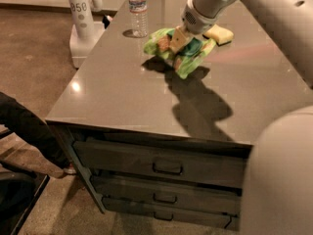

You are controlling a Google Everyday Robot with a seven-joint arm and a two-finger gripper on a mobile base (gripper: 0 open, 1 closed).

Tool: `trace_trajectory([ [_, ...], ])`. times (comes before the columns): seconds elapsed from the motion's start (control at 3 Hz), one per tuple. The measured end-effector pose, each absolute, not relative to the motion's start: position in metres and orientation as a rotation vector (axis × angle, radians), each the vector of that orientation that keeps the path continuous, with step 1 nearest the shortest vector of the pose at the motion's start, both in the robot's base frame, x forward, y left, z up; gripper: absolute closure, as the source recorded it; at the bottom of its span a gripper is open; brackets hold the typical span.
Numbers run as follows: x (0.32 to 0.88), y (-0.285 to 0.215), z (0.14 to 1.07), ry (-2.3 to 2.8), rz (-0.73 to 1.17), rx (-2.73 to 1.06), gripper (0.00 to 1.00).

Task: Move green rice chip bag near sponge

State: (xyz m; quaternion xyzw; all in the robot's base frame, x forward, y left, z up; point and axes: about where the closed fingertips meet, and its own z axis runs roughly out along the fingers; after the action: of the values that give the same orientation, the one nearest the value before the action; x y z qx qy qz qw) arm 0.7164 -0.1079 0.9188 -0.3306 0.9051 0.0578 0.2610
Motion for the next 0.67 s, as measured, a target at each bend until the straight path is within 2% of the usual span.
trace_trajectory([
  [0.33,0.745,-0.122,0.917,2.473,0.097,-0.801,1.00],
  [0.67,0.772,-0.161,0.934,2.456,0.016,-0.639,1.00],
])
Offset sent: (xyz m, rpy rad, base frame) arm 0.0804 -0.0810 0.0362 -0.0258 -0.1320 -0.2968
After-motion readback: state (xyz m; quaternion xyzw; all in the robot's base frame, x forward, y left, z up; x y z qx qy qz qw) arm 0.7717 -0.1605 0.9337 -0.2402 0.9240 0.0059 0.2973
